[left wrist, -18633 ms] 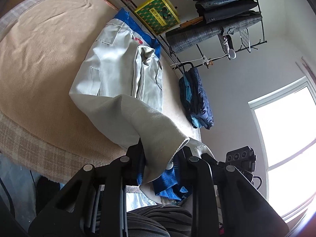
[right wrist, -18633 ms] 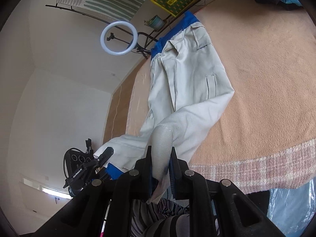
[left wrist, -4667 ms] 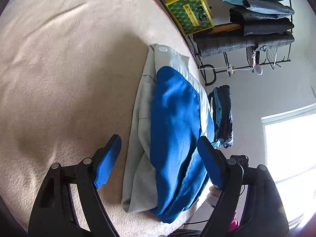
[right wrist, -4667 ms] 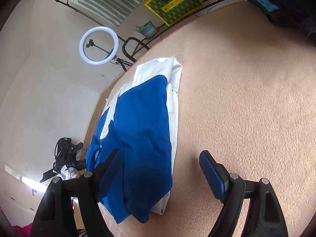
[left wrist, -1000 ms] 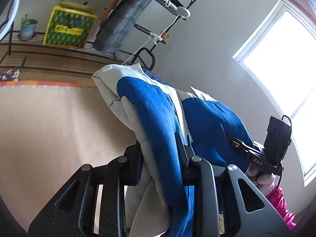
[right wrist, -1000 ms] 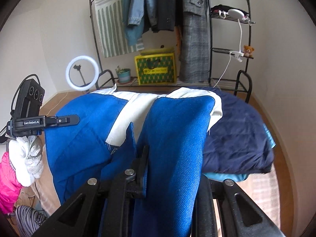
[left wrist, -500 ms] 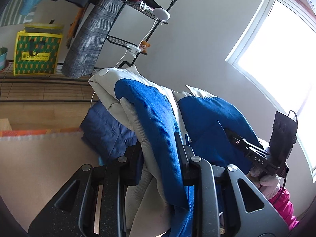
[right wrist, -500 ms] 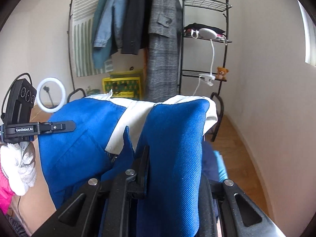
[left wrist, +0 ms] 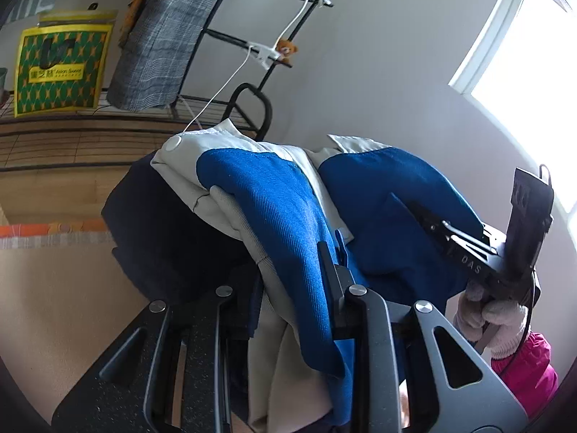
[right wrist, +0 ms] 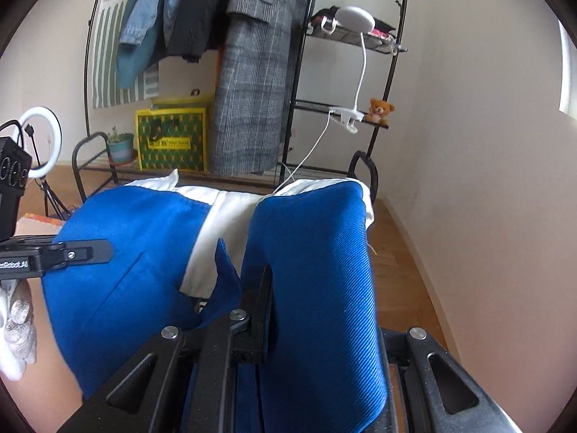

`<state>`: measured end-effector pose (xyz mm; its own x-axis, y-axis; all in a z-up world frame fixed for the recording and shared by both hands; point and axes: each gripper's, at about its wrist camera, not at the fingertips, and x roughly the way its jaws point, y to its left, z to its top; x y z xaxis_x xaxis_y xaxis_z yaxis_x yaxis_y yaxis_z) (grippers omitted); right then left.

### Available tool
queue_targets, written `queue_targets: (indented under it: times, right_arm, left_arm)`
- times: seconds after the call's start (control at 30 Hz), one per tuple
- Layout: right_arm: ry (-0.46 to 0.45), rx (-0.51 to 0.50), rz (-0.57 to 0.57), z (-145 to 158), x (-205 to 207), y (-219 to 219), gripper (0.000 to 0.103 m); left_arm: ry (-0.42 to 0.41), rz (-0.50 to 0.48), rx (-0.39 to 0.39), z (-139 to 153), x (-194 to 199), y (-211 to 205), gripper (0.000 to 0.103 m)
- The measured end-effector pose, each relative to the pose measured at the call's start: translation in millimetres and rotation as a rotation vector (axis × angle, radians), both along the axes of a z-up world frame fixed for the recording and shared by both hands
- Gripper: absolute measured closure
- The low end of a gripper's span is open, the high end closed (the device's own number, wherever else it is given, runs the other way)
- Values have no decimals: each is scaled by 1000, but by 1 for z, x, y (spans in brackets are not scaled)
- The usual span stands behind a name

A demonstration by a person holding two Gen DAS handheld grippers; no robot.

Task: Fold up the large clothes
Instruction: 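Lift the folded jacket with both tools and carry it to the clothes stack, then lower the jacket onto the navy jacket stack and open both tools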

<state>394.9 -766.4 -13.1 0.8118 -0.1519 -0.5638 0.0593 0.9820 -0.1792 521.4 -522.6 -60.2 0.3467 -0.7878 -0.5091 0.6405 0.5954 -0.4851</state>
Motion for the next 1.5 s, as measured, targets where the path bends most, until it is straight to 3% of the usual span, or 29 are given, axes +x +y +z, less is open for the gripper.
queue_targets:
  times: [0.27,0.47,0.6,0.67,0.87,0.93,1.0,1.5]
  right_arm:
    - [21,145,-33,-27,6,-39,83]
    - [130,254,-92,-61,14,-68,67]
    - [204,260,-155,-88,19,-77,54]
    - [199,275,-177,-90,16,-76,54]
    - [185,171,-221,-68,-1,-61,47]
    - [160,182,-224,-58,-12,-58,46]
    - [131,175,-240,-45,-25,-53,37]
    - [-74,109,-191,92,-137,39,36]
  left_arm:
    - [43,13,26,-27,13,16,78]
    - [68,-4,54,-40,16,15,76]
    - [39,-9,113,-51,9,8,74]
    - [-4,3,149,-48,2,5,73]
    - [-73,29,220,-28,-20,7,70]
    - [-114,46,234,-19,-33,11,69]
    - [-154,47,230,-8,-46,17,69]
    - [-440,32,153,138,-188,99,69]
